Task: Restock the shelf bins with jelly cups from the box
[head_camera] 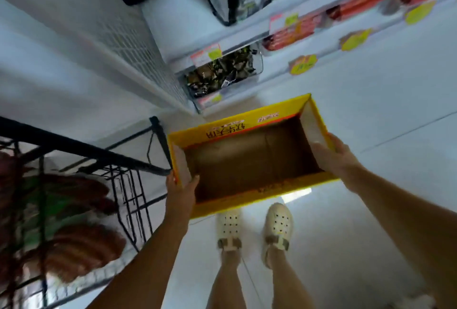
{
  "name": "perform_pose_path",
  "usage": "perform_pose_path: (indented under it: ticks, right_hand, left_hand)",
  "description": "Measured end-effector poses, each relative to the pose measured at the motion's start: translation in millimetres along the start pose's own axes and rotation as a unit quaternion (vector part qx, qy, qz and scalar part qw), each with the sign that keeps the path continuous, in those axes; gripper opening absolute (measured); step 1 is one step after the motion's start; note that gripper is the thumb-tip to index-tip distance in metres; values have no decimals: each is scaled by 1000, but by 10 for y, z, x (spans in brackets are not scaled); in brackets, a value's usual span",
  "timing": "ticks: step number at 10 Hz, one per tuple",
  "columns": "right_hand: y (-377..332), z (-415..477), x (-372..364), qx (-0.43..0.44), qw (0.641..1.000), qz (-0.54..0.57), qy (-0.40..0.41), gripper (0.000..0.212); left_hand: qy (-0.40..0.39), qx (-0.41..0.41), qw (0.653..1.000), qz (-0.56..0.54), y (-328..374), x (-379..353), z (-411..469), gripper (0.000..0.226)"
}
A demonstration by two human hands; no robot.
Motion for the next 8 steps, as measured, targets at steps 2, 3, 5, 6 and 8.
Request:
perform_pose_path:
  ticks: [2, 3, 5, 6, 8]
  right_hand:
    - [45, 548, -449, 5, 998, -6, -58, 48]
    - [167, 800, -598, 10, 998, -24, -50, 49]
    - [194, 1001, -852, 44, 998, -23, -31, 54]
    - [186, 1001, -930, 33, 995, -97, -10, 66]
    - [-106, 593, -944, 48, 969, -240, 9, 70]
  left_hand:
    - [18, 50, 997, -59, -264, -251, 838, 73]
    - [25, 33, 998, -48, -321, -346, 1099, 69]
    - [32, 41, 997, -50, -380, -424, 1359, 73]
    - [33, 35, 999, -9, -343, -470, 1322, 78]
    - [38, -63, 994, 80, -54, -348, 759, 79]
Point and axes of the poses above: each hand's wrist, its own z-axis towards the middle knuckle, its own x-axis out of the back of the hand, y = z × x, the point moved 1 cm from there along z, towards the middle knuckle, and after that the axes turned 7 degrees about x, right-handed, at the moved point
